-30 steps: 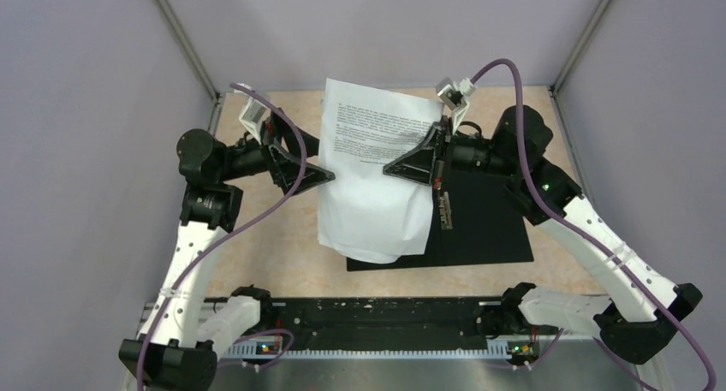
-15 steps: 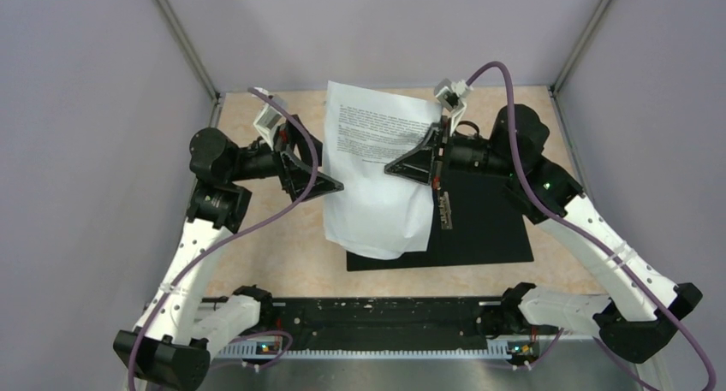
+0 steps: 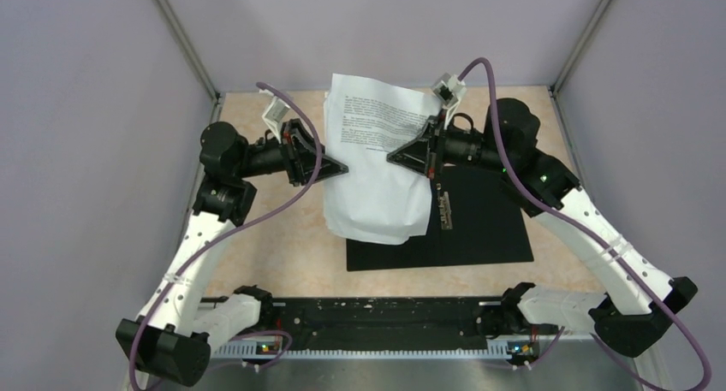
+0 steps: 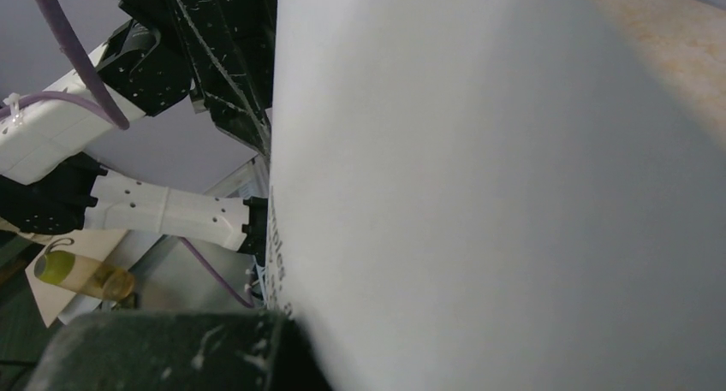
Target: Put the files into the folder
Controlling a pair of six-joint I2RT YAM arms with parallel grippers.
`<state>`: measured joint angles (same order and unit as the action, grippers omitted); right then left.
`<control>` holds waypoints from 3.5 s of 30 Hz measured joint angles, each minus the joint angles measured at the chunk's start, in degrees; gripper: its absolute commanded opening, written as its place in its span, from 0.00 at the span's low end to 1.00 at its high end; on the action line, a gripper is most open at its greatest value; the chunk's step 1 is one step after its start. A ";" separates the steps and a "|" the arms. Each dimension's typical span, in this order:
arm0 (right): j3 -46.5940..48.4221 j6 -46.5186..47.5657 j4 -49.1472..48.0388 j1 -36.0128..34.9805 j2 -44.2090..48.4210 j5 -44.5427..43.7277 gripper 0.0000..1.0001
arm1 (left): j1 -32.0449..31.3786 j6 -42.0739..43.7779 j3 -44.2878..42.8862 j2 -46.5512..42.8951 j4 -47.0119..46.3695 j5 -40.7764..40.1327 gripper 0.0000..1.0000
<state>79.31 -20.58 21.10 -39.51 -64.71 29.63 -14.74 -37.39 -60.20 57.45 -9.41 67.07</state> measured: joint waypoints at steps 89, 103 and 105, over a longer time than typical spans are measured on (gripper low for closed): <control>-16.65 -41.29 -87.03 18.27 -4.81 30.45 0.27 | -11.80 34.49 -45.62 9.68 47.45 -25.03 0.00; -13.86 -3.43 -36.96 8.63 2.47 -0.44 0.00 | -11.63 32.76 -28.89 5.62 38.03 -32.37 0.00; -15.58 0.24 -35.01 7.93 3.98 -4.33 0.00 | -11.61 31.98 -22.62 3.85 33.35 -34.64 0.00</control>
<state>63.72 -20.34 -13.91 -31.57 -60.73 25.30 -26.35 -5.41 -82.83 61.30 23.94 32.42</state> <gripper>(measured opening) 0.005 0.012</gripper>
